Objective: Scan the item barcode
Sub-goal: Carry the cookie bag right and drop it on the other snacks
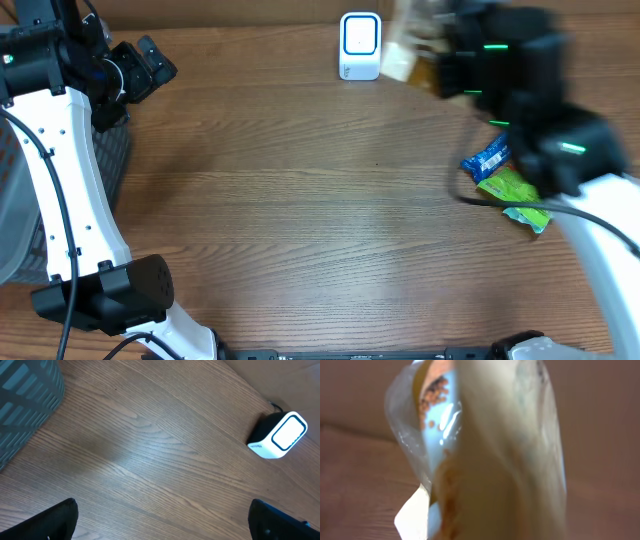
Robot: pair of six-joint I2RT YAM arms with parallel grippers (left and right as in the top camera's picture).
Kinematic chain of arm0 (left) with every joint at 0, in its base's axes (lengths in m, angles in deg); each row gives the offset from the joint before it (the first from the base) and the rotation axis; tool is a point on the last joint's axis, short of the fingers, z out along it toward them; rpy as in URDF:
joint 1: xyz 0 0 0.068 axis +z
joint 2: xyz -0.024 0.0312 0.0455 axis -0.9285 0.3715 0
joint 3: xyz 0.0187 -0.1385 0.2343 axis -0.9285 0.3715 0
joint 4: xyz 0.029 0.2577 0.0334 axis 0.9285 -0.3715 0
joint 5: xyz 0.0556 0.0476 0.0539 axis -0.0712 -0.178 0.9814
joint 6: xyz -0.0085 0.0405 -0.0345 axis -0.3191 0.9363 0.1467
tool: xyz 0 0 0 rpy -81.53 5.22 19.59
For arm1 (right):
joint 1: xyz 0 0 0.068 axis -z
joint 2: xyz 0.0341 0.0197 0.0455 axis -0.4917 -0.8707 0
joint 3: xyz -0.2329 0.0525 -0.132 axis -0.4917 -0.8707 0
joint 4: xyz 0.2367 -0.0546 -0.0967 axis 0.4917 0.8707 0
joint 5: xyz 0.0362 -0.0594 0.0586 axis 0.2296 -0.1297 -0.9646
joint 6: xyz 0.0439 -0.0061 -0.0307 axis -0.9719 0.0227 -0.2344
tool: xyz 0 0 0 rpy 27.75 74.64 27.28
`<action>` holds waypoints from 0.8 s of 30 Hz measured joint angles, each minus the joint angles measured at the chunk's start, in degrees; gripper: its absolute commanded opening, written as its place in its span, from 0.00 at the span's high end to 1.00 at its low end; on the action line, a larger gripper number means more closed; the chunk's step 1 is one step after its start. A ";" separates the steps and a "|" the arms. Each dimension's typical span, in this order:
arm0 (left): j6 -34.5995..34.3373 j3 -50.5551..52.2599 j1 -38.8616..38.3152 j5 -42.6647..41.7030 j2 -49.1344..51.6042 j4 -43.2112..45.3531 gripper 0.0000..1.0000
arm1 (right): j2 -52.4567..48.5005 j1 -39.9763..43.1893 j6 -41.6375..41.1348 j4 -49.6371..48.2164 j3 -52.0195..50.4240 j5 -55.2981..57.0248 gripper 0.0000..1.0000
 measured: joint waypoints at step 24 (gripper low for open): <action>0.00 0.00 0.00 0.00 0.00 0.04 0.00 | -28.74 30.16 -24.94 31.85 -0.39 -7.02 0.60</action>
